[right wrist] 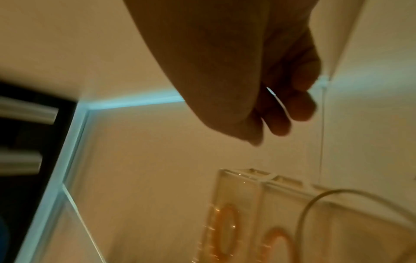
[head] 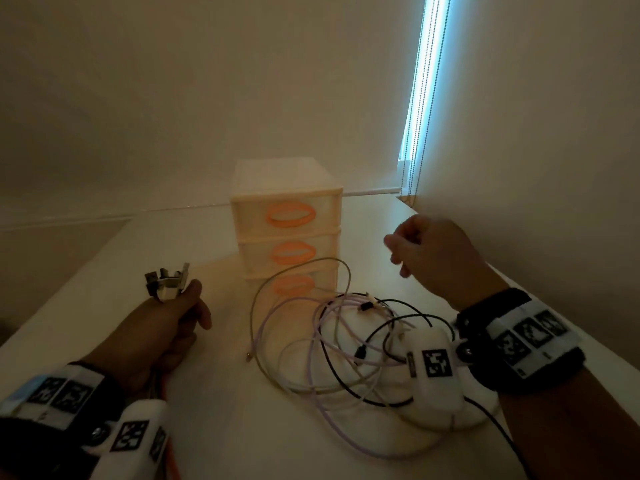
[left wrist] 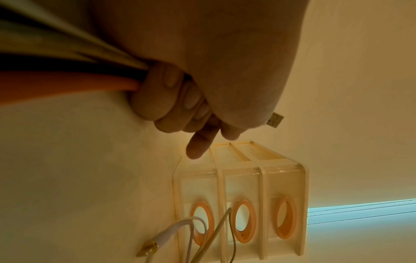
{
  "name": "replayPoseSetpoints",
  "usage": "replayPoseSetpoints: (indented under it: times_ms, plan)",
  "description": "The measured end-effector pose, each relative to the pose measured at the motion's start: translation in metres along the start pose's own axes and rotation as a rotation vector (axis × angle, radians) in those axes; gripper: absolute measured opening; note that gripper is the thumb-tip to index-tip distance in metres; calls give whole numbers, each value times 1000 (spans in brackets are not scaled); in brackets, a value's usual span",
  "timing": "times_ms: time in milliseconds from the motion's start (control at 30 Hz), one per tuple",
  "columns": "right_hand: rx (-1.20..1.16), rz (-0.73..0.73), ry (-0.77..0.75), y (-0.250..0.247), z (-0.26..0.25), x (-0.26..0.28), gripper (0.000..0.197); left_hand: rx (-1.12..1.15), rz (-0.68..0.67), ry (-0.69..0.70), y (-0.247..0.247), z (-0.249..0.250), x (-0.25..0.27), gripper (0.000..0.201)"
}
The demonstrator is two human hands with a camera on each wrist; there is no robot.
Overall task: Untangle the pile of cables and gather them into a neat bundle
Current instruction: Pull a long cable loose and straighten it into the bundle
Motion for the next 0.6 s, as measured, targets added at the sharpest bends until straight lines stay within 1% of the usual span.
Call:
replayPoseSetpoints:
  times_ms: [67, 100, 167, 200, 267, 333, 433, 533, 600]
  plan:
    - [302, -162, -51, 17, -3, 8, 24, -5, -3, 0, -1, 0, 1, 57]
    - [410, -255, -61, 28, -2, 11, 29, -10, -7, 1, -1, 0, 1, 58]
    - [529, -421, -58, 48, 3, 15, 37, -24, -18, 5, 0, -1, 1, 58]
    - [584, -466, -54, 55, 6, 15, 38, -31, -19, 8, 0, -2, 1, 58]
    - [677, -487, -54, 58, 9, 12, 35, -40, -18, 15, 0, -3, 2, 57]
    - [712, -510, -53, 59, 11, 10, 30, -46, -22, 19, 1, -2, 3, 57]
    - [719, -531, -43, 57, 16, 10, 36, -50, -27, 21, 2, 0, 4, 56]
    - [687, -544, 0, 52, 20, 11, 42, -54, -28, 16, 2, 0, 4, 55]
    - [695, -551, 19, 50, 19, 12, 40, -57, -32, 11, 2, -2, 4, 55]
Point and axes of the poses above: each hand's wrist, its own x-axis away from the middle knuckle, its own y-axis out of the palm, z = x × y, the point moved 4 cm from there along -x, towards the middle knuckle, and after that the axes turned 10 degrees about x, right-handed, at the moved point
